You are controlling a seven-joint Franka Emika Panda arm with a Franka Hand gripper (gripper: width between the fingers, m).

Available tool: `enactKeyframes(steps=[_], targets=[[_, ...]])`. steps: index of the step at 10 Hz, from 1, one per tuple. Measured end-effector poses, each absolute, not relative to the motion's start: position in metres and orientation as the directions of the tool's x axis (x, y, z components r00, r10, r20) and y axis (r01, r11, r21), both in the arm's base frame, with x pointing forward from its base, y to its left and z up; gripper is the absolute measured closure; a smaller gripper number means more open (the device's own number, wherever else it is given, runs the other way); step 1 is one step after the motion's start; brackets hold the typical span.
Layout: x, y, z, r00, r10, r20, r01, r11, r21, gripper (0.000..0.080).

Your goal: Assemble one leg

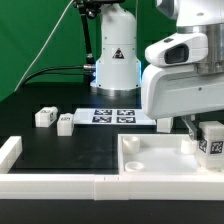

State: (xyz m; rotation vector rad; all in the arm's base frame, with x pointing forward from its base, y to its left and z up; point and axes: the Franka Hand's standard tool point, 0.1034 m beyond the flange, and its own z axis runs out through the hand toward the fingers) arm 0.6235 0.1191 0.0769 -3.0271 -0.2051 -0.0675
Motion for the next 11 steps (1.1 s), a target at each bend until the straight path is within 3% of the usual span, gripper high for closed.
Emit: enactKeyframes(steps=[4, 8, 11], targets=[[0.622, 0.1205, 0.0785, 0.931, -0.366, 0.001, -0.364, -0.925, -0.109, 0.0503], [0.6198, 0.1242, 0.0745, 0.632, -0.773, -0.056, -0.775, -0.626, -0.09, 0.0504], [0.6188, 0.1288, 0.0734, 0.381, -0.92, -0.092, -0.924, -0.376, -0.074, 0.0505]])
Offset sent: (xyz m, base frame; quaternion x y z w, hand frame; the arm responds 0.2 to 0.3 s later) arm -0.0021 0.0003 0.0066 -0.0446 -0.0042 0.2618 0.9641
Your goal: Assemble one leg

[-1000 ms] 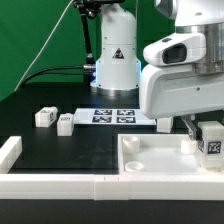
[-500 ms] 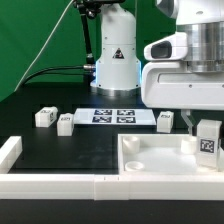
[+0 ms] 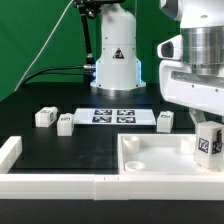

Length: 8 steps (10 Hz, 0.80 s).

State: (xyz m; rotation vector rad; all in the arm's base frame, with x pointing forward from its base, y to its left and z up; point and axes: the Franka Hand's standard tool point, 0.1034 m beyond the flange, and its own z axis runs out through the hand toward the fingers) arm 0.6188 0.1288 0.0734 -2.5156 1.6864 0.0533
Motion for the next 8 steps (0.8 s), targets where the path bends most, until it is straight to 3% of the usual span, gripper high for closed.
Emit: enactKeyframes(steps=[2, 4, 5, 6, 7, 8], targets=[[0.6187, 0.1304, 0.0734, 0.227, -0.966, -0.121, -0.973, -0.221, -0.062, 0.0505], [0.6186, 0.1307, 0.0734, 0.298, -0.947, -0.116, -0.954, -0.292, -0.071, 0.0505], [0.6186, 0.1307, 0.0734, 0.313, -0.943, -0.115, -0.949, -0.306, -0.072, 0.0324], [0.6191, 0.1292, 0.0736, 0.38, -0.918, -0.109, -0.924, -0.373, -0.08, 0.021], [0.6193, 0.1276, 0.0735, 0.52, -0.849, -0.093, -0.853, -0.513, -0.095, 0.021], [0.6192, 0.1271, 0.0732, 0.655, -0.752, -0.075, -0.755, -0.647, -0.108, 0.016]])
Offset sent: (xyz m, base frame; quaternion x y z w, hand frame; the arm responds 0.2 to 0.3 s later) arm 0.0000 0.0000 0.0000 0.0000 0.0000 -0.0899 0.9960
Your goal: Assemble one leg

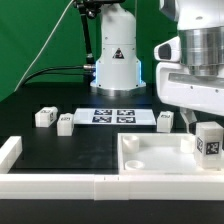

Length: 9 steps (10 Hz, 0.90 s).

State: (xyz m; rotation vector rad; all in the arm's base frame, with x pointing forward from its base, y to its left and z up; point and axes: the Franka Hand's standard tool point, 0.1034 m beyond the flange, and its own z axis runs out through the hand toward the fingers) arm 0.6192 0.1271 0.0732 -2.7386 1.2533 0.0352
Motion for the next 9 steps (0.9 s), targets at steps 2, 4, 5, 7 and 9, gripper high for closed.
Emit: enactKeyframes(steps=[2, 4, 5, 7, 9], targets=[[0.6181, 0.1257, 0.0705, 0.848, -0.528, -0.034, -0.529, -0.842, -0.108, 0.0153], [0.6162, 0.1277, 0.0688, 0.962, -0.273, 0.004, -0.272, -0.959, -0.075, 0.015], [0.6157, 0.1294, 0.0696, 0.987, -0.16, 0.01, -0.16, -0.985, -0.061, 0.015], [0.6169, 0.1265, 0.0717, 0.999, -0.034, 0.009, -0.034, -0.998, -0.057, 0.015], [0.6168, 0.1262, 0.0715, 1.0, -0.008, 0.01, -0.008, -0.998, -0.056, 0.0282]])
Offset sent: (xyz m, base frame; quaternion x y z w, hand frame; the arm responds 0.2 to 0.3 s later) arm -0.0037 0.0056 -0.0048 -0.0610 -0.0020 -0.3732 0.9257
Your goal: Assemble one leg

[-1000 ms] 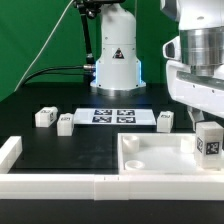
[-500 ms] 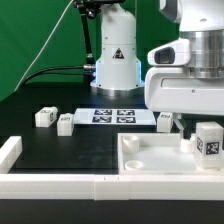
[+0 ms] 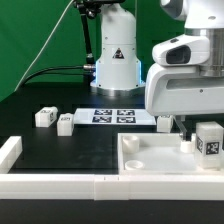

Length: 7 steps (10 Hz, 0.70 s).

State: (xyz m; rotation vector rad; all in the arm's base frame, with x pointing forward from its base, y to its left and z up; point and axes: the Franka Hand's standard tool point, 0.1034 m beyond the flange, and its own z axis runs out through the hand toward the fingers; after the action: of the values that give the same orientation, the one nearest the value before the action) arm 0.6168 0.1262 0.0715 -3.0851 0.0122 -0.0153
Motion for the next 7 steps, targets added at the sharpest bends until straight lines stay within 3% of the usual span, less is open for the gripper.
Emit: enactKeyframes(steps=[1, 2, 3, 7], targets=[[0.6168, 0.1262, 0.0714, 1.0, -0.008, 0.01, -0.008, -0.998, -0.056, 0.0282], [0.6168, 0.1261, 0.0714, 1.0, -0.008, 0.01, -0.008, -0.998, -0.056, 0.0422], [0.6172, 0.123, 0.0712, 1.0, -0.011, 0.01, -0.011, -0.999, -0.053, 0.0505], [0.6172, 0.1225, 0.0711, 0.998, -0.061, 0.007, -0.06, -0.997, -0.055, 0.0506]])
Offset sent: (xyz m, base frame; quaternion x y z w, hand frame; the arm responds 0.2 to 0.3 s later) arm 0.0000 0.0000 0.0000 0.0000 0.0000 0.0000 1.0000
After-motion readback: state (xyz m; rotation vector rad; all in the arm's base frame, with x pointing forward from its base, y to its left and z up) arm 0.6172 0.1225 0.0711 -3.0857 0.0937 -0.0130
